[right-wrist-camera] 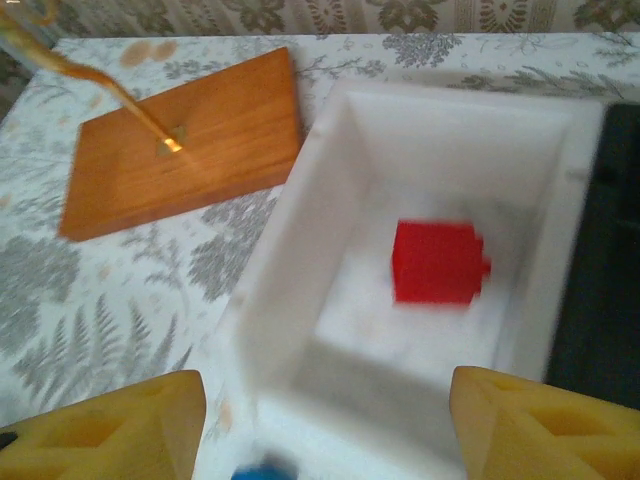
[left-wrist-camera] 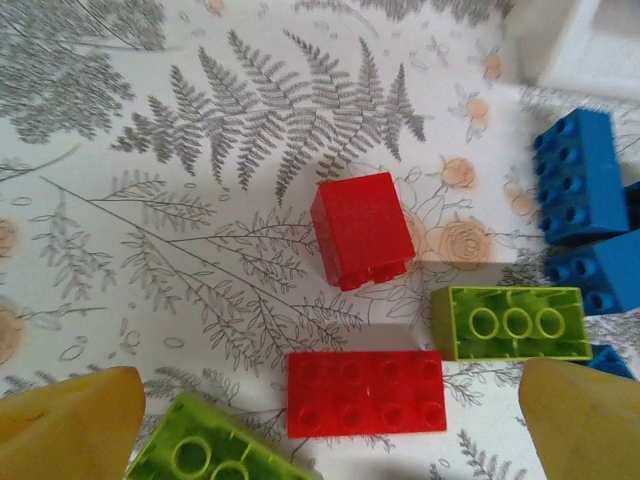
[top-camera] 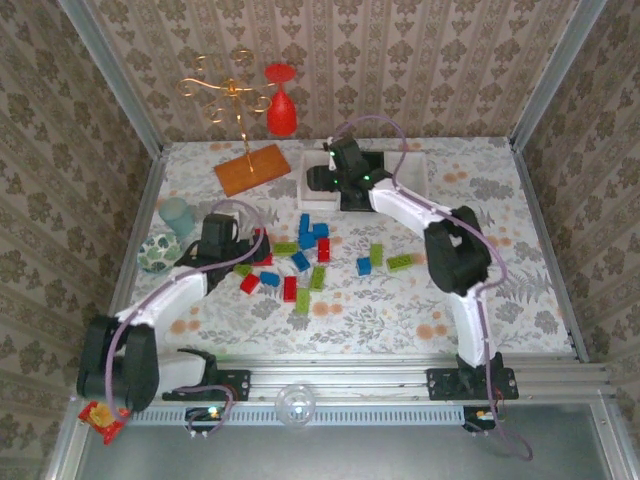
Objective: Sort the legos into containers by color
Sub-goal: Place the lego in the container, then pick up the lego from the middle-left of the table, then place the lego in the container.
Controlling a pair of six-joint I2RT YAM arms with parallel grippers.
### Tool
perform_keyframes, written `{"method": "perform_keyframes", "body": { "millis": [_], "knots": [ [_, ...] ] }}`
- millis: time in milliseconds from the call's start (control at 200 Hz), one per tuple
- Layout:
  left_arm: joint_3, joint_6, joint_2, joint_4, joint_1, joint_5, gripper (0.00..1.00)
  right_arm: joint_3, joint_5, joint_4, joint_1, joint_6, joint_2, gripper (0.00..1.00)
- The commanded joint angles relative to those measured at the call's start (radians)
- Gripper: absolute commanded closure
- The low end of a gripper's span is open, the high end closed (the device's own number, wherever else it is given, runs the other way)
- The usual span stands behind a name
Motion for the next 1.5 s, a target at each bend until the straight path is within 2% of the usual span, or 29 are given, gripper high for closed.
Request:
{"method": "perform_keyframes", "body": {
  "millis": [0, 160, 305, 420, 550, 765, 880, 940, 1030, 1120, 1375, 1495],
  "knots": [
    [0.089, 0.016, 0.107, -0.020, -0.028, -0.006, 0.04, -0.169, -0.049, 0.112, 0.017, 0.001, -0.183, 0.32],
    [0.202, 0.039, 0.282, -0.032, -0.038, -0.076, 0.07, -0.365, -0.052, 0.159, 0.023, 0.022, -0.350, 0.29],
    [0.273, 0.031, 0.403, -0.025, -0.036, -0.079, 0.15, -0.467, -0.022, 0.157, 0.023, 0.017, -0.451, 0.28],
    [0.316, 0.021, 0.478, -0.016, -0.041, -0.076, 0.28, -0.520, -0.004, 0.150, 0.022, 0.013, -0.498, 0.27],
    [0.340, 0.027, 0.521, 0.004, -0.061, -0.133, 0.45, -0.569, -0.017, 0.138, 0.021, 0.025, -0.529, 0.27],
    [0.358, 0.025, 0.562, 0.039, -0.086, -0.183, 0.63, -0.656, -0.019, 0.138, 0.021, 0.052, -0.599, 0.26],
    [0.367, 0.029, 0.531, 0.046, -0.113, -0.199, 0.73, -0.699, -0.016, 0.124, 0.021, 0.058, -0.652, 0.26],
    [0.368, 0.041, 0.481, 0.053, -0.141, -0.224, 0.74, -0.721, -0.014, 0.117, 0.016, 0.058, -0.679, 0.26],
    [0.383, 0.071, 0.408, 0.073, -0.235, -0.260, 0.74, -0.748, -0.002, 0.106, -0.001, 0.057, -0.747, 0.25],
    [0.430, 0.107, 0.397, 0.095, -0.279, -0.279, 0.74, -0.781, 0.035, 0.113, -0.019, 0.056, -0.795, 0.25],
    [0.735, 0.199, 0.623, 0.034, -0.291, -0.258, 0.71, -0.840, 0.053, 0.140, -0.048, 0.078, -0.844, 0.24],
    [0.891, 0.223, 0.748, -0.017, -0.278, -0.240, 0.66, -0.840, 0.060, 0.115, -0.048, 0.079, -0.846, 0.24]
  ]
}}
